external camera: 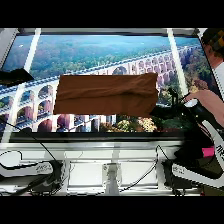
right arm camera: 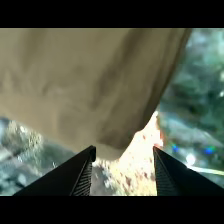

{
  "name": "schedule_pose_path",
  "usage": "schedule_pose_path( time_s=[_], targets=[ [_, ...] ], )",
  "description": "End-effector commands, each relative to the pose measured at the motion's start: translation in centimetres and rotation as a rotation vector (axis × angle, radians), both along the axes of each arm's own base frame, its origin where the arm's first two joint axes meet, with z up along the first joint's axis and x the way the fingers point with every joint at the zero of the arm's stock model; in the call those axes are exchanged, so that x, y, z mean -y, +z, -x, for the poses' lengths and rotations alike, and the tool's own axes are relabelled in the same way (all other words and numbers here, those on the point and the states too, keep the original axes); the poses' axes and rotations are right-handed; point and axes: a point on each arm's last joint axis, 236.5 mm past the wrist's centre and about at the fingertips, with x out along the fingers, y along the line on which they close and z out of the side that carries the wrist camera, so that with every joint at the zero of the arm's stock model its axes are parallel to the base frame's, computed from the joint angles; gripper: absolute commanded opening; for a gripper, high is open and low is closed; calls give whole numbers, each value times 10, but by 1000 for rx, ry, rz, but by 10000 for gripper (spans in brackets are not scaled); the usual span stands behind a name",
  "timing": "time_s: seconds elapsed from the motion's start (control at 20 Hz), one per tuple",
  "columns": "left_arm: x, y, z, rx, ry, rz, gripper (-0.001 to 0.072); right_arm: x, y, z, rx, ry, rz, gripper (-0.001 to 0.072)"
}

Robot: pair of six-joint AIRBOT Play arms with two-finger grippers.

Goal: Fold the clothes and pants, and hang the long-sleeved shirts on hangers.

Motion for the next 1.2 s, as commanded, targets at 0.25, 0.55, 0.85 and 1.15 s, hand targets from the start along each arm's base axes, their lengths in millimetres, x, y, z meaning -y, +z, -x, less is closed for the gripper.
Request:
schedule_pose_path(
  time_s=[0.25,0.55,0.85,1.15],
  targets=[
    [2,-5,3,-11,0,11,601,-21,1,4,66,123,-74,330],
    [2,-5,3,-11,0,11,601,-34,6,22,129,350,-97,348],
    [2,-5,2,-12,3,13,601,-26,2,12,167,343,-43,346],
    [2,-5,3,-14,11,17,601,-11,-12,19,153,420,57,429]
  ],
)
